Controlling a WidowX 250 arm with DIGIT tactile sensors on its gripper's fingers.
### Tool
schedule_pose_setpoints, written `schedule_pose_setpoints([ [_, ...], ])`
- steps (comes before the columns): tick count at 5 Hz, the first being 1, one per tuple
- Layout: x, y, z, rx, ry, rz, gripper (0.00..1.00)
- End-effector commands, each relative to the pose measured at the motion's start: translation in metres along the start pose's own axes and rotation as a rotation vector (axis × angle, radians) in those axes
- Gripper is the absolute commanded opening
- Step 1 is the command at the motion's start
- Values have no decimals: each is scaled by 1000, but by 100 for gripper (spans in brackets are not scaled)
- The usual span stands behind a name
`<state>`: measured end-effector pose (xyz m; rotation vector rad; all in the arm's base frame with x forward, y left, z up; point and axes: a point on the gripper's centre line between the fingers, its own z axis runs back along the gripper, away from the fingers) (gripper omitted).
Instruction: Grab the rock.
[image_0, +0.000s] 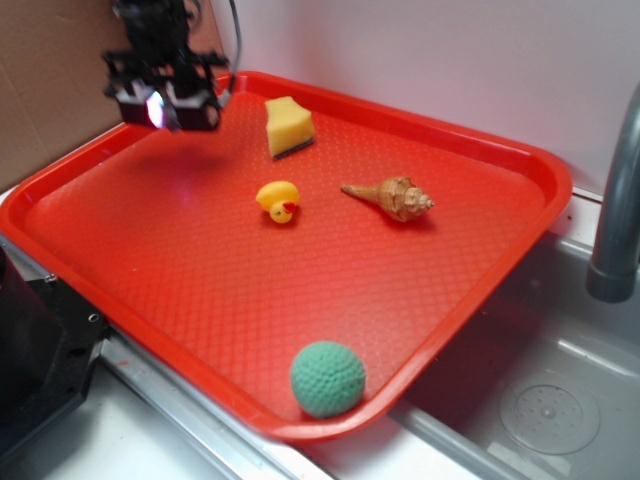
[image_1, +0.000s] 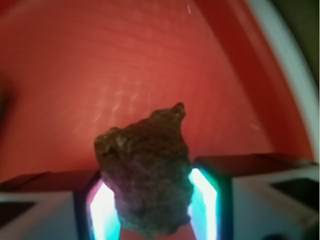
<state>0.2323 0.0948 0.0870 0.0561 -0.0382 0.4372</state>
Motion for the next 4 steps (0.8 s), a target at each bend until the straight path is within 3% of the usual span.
schedule_pose_setpoints([
  [1, -61, -16, 111, -112, -19, -107, 0],
  [2, -99, -40, 144, -187, 48, -312, 0],
  [3, -133, -55, 161, -234, 50, -430, 0],
  [4, -151, -66, 161, -190, 22, -444, 0],
])
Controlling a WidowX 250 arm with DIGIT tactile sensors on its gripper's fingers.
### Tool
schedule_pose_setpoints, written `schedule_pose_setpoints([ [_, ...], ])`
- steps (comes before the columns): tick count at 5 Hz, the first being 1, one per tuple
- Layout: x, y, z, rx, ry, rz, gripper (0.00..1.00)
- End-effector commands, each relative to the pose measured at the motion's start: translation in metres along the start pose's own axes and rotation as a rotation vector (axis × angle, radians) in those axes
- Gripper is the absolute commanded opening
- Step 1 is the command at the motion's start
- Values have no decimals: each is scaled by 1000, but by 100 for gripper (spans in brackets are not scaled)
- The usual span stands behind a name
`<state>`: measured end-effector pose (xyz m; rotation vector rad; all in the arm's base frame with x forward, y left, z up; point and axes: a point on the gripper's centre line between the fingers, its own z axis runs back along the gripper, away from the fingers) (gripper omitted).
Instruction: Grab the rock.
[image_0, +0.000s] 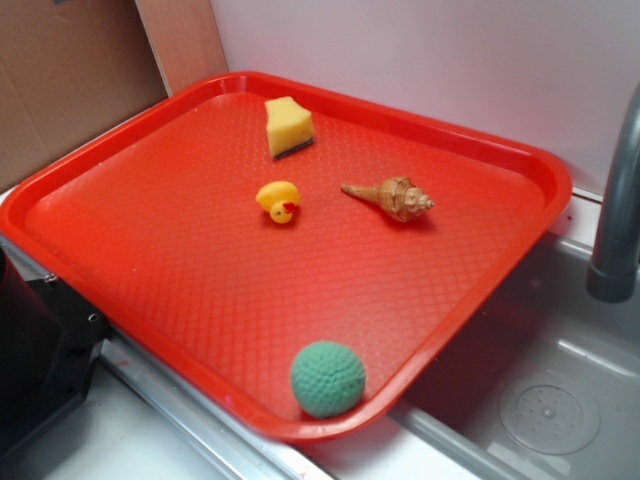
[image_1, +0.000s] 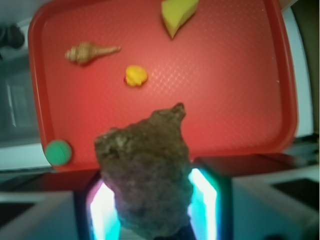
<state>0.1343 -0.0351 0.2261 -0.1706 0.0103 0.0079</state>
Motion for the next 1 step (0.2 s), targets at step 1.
schedule_pose_setpoints([
  [1, -11, 4, 6, 82, -57, -23, 0],
])
